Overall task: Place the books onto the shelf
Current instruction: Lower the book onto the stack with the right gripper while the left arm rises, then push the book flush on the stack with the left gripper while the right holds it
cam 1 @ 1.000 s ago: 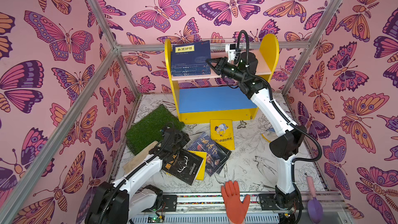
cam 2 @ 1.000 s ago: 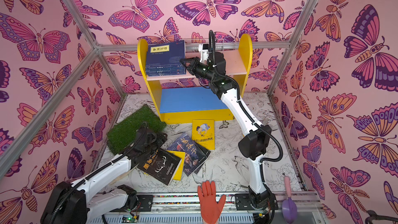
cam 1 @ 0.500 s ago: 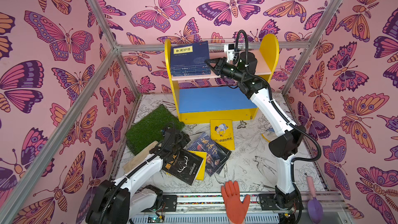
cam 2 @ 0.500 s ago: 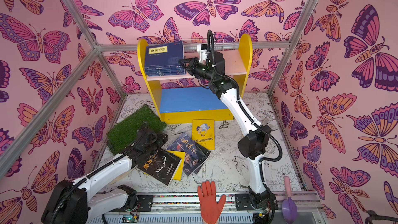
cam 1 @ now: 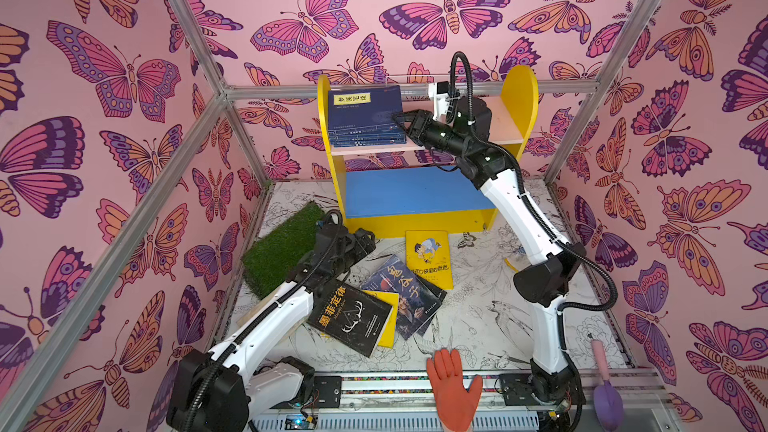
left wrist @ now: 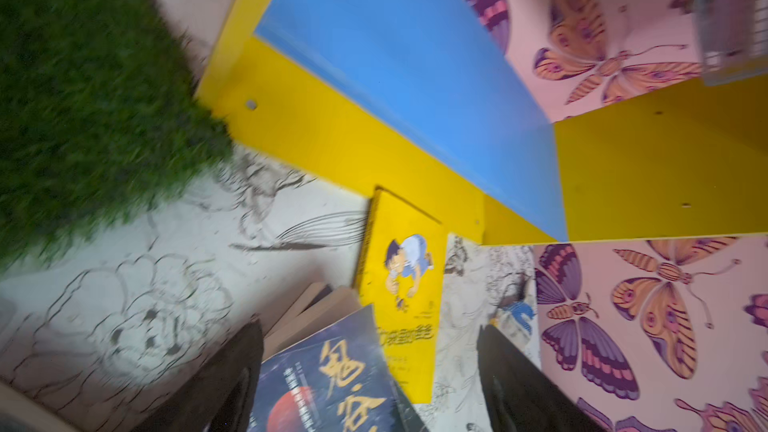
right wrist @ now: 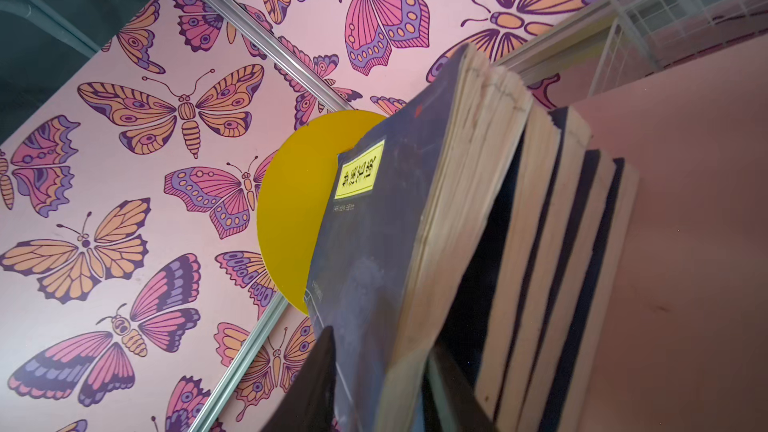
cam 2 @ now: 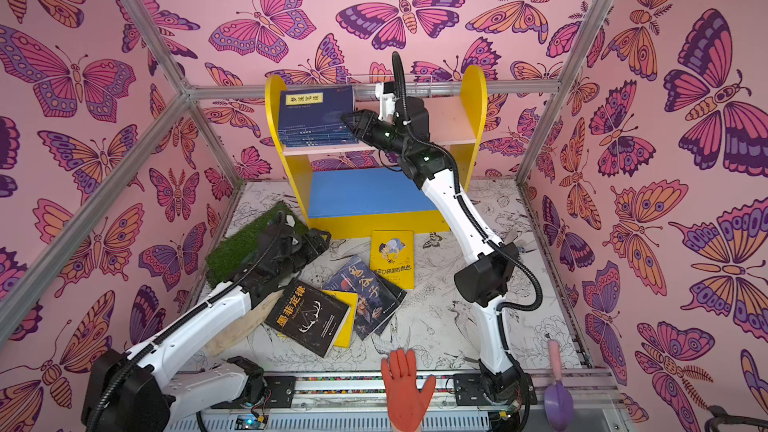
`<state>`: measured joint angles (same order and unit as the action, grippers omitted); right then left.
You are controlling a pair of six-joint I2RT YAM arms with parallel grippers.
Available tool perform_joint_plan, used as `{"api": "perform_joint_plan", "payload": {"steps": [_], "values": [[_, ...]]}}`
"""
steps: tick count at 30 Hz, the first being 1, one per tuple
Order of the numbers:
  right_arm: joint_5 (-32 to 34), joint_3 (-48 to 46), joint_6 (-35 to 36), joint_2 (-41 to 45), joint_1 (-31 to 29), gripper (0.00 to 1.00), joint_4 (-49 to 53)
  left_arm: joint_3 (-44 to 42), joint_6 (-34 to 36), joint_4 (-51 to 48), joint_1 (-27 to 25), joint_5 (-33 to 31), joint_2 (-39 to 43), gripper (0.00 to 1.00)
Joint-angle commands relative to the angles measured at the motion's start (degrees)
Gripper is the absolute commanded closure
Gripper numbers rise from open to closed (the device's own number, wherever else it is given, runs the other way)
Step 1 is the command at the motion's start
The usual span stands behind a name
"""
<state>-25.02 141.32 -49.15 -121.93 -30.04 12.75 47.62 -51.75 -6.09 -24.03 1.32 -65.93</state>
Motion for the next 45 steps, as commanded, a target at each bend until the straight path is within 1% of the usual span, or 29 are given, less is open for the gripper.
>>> {"api": "perform_joint_plan", "payload": {"steps": [1, 7, 8, 10, 13, 17, 28, 34, 45], "values": [[4.7, 0.6, 5.3, -1.0, -0.4, 0.61, 7.8, 6.2, 5.1, -1.7, -0.1, 2.1, -1.3, 0.18], [7.6, 1.5, 8.6, -1.4, -0.6, 0.56, 11.6, 19.9, 6.0, -2.2, 0.3, 6.5, -6.4, 0.23], [7.7, 1.6, 8.9, -1.5, -0.6, 0.56, 11.8, 22.5, 6.0, -2.8, 0.5, 6.9, -8.9, 0.24], [7.9, 1.7, 9.4, -1.6, -0.7, 0.55, 12.4, 26.7, 6.3, -2.9, 1.0, 7.1, -11.3, 0.25], [8.0, 1.6, 10.2, -1.7, -0.9, 0.55, 13.3, 31.9, 6.6, -3.2, 1.7, 7.1, -14.1, 0.29], [7.3, 1.3, 10.8, -1.7, -1.0, 0.55, 14.0, 36.7, 6.9, -4.4, 2.0, 6.8, -16.1, 0.33], [6.2, 1.0, 10.9, -2.4, -1.0, 0.55, 14.1, 41.5, 7.4, -4.7, 2.9, 6.1, -16.6, 0.47], [5.9, 0.0, 11.3, -2.0, -1.0, 0.55, 14.2, 44.0, 7.3, -4.6, 3.9, 6.4, -17.3, 0.52], [5.2, -1.1, 11.3, -1.2, -1.1, 0.55, 13.8, 46.1, 7.5, -4.6, 4.4, 5.2, -19.3, 0.63]]}}
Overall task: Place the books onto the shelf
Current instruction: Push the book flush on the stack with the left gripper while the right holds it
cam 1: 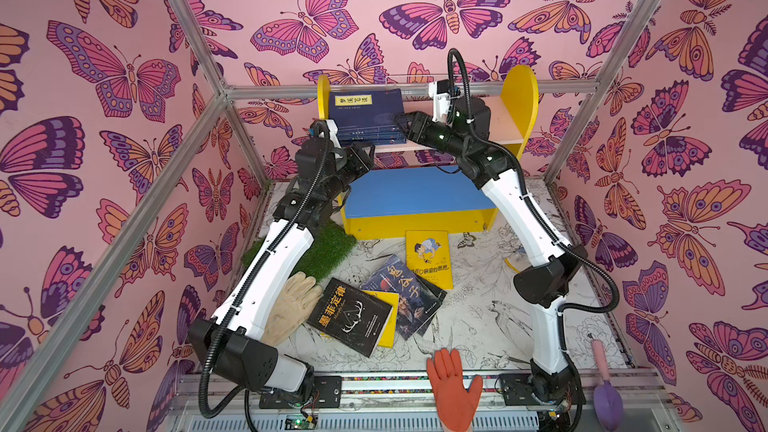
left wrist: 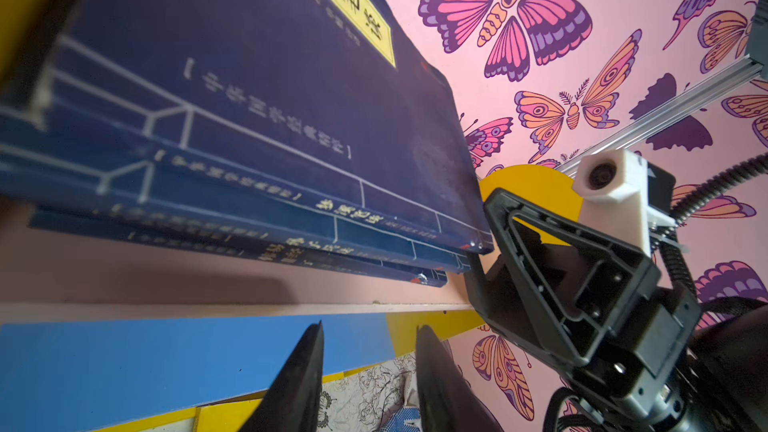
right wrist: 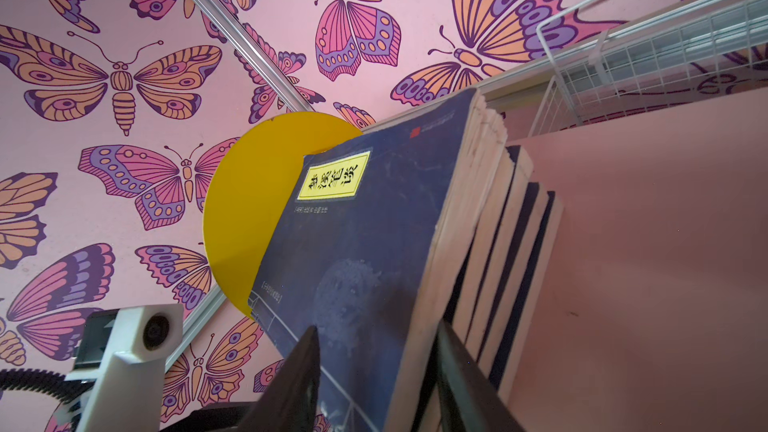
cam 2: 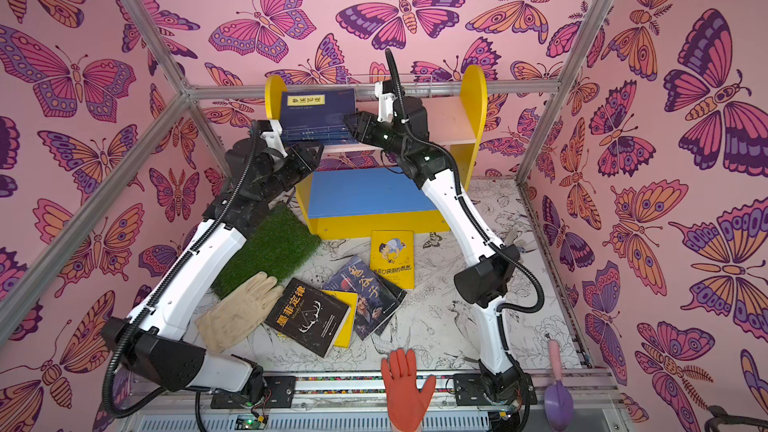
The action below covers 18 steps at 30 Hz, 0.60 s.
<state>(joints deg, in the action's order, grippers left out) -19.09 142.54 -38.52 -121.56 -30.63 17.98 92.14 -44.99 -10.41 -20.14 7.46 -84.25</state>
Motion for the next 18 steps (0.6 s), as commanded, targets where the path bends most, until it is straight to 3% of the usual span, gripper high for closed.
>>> {"api": "perform_joint_plan", "payload": {"steps": [1, 18], "values": [[-0.7, -2.4, 0.7, -1.4, -0.5, 0.55, 8.6, 1.9, 0.9, -0.3, 0.6, -1.1, -1.3, 0.63], [2.5, -4.9, 6.1, 2.7, -0.3, 0.47, 10.3, 3.8, 2.3, -0.6, 1.6, -2.5, -3.7, 0.65]]}}
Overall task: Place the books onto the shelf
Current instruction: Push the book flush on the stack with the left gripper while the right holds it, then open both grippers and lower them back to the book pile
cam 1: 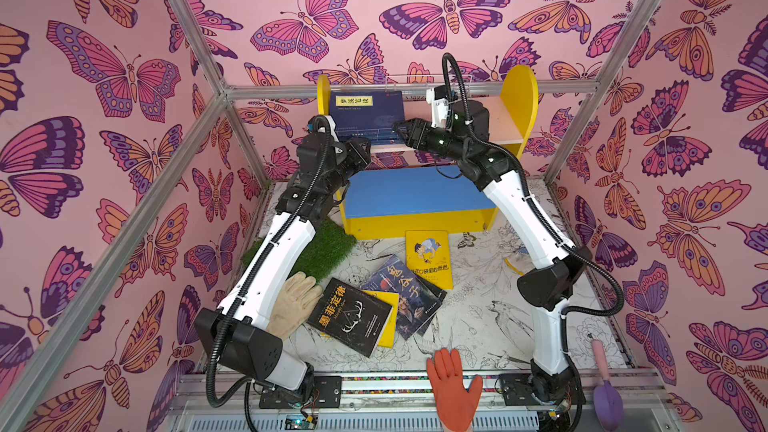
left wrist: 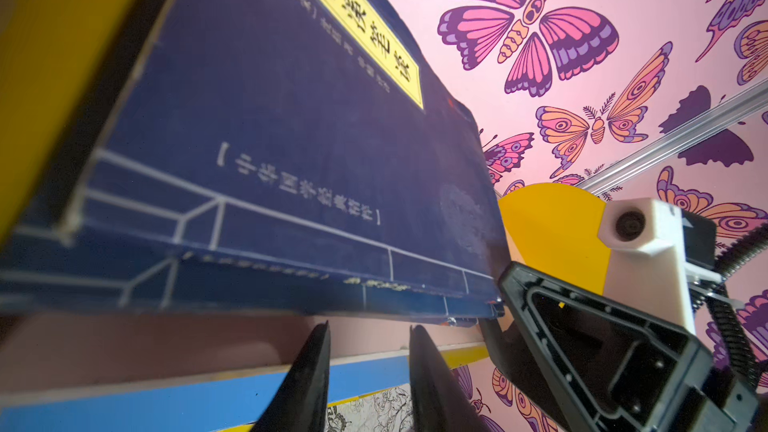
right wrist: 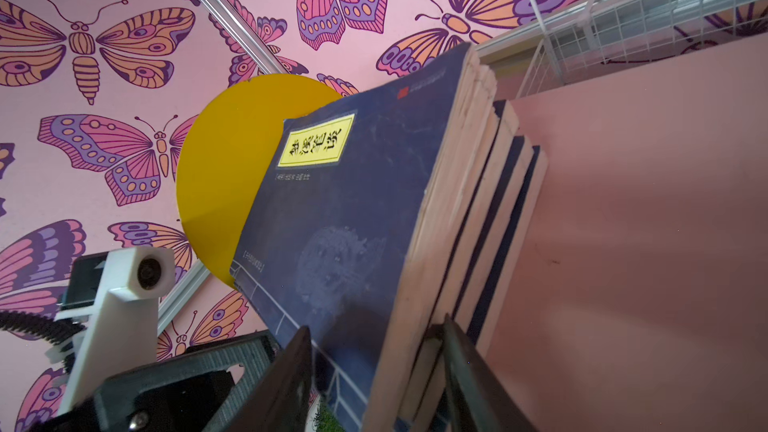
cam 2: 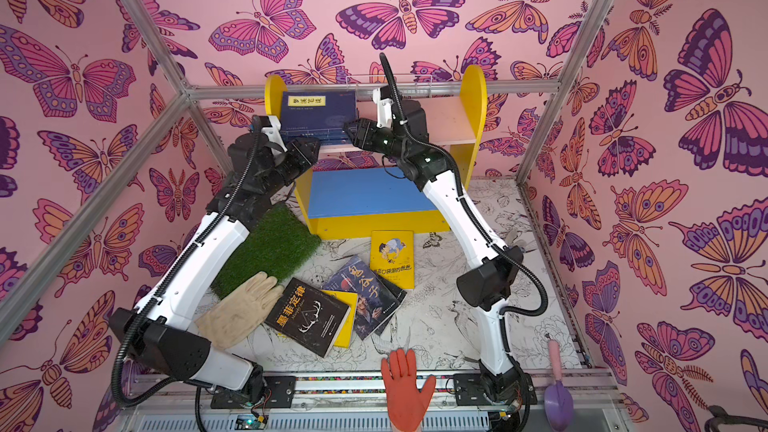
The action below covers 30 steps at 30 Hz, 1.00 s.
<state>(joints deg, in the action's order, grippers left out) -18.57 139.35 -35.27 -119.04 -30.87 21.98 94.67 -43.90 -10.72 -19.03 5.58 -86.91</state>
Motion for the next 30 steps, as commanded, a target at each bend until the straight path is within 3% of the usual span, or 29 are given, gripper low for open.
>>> {"api": "perform_joint_plan", "payload": {"steps": [1, 14, 24, 27, 30], "values": [[2.0, -1.8, 3.6, 0.7, -0.1, 0.45, 6.1, 1.4, 1.3, -0.3, 0.6, -0.7, -1.1, 0.65], [4.8, -8.3, 13.4, 7.8, -0.1, 0.41, 7.3, 3.1, 2.2, -0.6, 0.7, -1.0, -2.5, 0.65], [4.7, -9.9, 15.5, 7.3, -0.1, 0.42, 8.6, 1.6, 2.8, -0.6, 0.7, 0.2, -1.2, 0.63], [3.8, -18.6, 16.7, 12.8, -0.2, 0.43, 4.2, -3.5, 4.6, 0.1, -0.1, 0.4, 3.9, 0.58], [6.7, -33.8, 17.1, 23.6, -0.4, 0.42, -5.4, -11.8, 5.7, 1.4, -1.2, -0.5, 12.2, 0.52]]}}
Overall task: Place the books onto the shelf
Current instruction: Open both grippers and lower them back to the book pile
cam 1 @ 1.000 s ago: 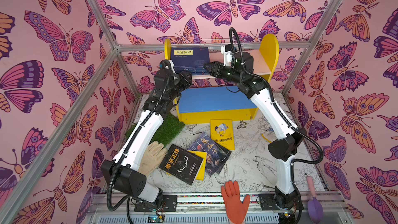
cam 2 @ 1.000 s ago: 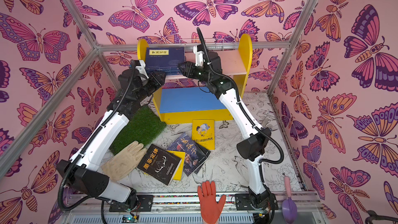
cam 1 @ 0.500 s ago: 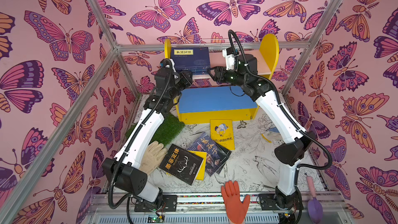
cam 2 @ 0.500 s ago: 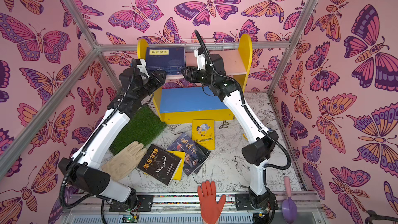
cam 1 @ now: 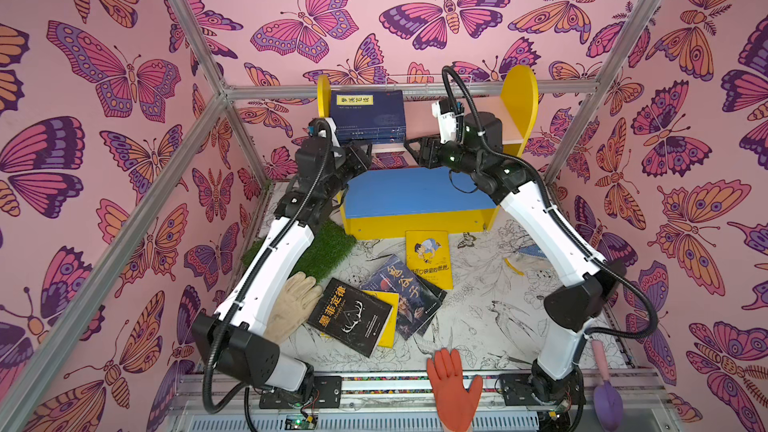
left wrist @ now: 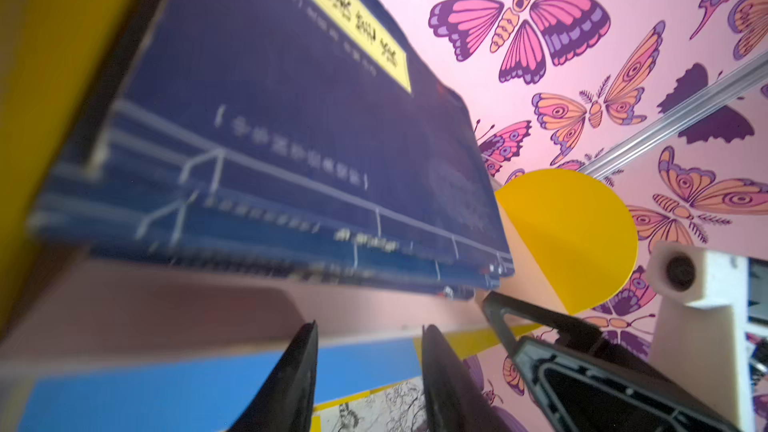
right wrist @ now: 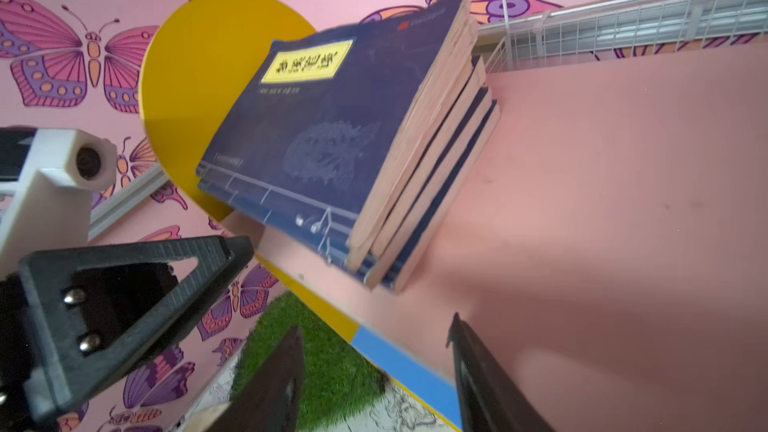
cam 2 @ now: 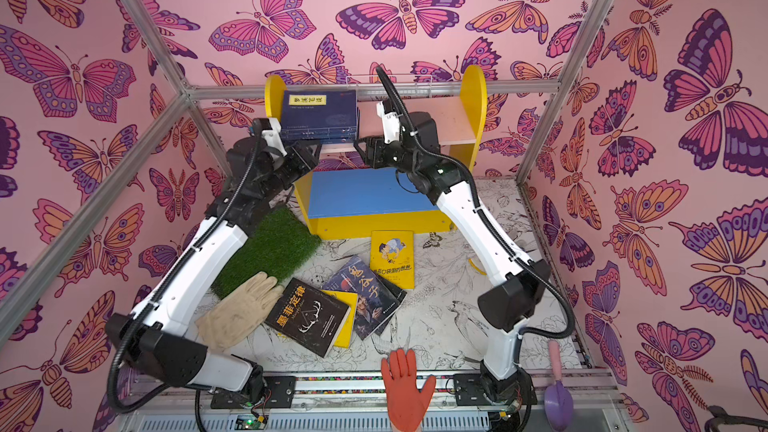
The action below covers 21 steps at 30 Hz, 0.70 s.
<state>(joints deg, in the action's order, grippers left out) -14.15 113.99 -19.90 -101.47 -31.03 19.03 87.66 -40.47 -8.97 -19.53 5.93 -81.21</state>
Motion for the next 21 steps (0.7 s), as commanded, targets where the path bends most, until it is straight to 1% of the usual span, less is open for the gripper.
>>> {"api": "perform_joint_plan", "payload": {"steps": [1, 4, 6, 8, 10, 13, 16, 18, 21], "values": [[3.5, -13.8, 1.6, 9.9, -0.3, 0.42, -4.8, -8.4, 2.3, -0.2, -1.1, -1.8, 10.9, 0.51], [6.4, -29.1, -0.6, 20.2, -0.4, 0.41, -9.7, -20.2, 1.1, -1.1, -1.8, -6.0, 20.9, 0.49], [8.2, -38.7, -3.2, 24.7, -0.3, 0.41, -10.7, -27.3, 0.7, -4.2, -1.8, -8.9, 25.9, 0.48], [8.4, -49.1, -6.5, 28.2, -0.6, 0.42, -11.9, -33.4, 0.9, -9.5, -1.8, -11.3, 28.7, 0.47], [9.3, -55.8, -7.8, 30.1, -1.4, 0.43, -10.5, -37.9, 1.5, -12.9, -1.9, -12.3, 29.4, 0.46], [12.8, -62.5, -6.6, 32.2, -4.9, 0.43, -6.3, -42.8, 0.5, -13.4, -2.2, -11.0, 27.5, 0.45], [13.2, -65.5, -4.0, 32.6, -8.7, 0.43, -2.8, -43.2, 2.7, -13.0, -4.0, -9.8, 22.5, 0.44], [12.9, -66.4, -2.6, 32.0, -10.8, 0.43, -0.1, -42.7, 5.3, -12.1, -5.8, -8.5, 19.1, 0.41], [10.2, -67.6, -1.7, 30.2, -12.4, 0.43, 3.9, -41.9, 9.3, -10.6, -8.2, -5.6, 13.6, 0.37]]}}
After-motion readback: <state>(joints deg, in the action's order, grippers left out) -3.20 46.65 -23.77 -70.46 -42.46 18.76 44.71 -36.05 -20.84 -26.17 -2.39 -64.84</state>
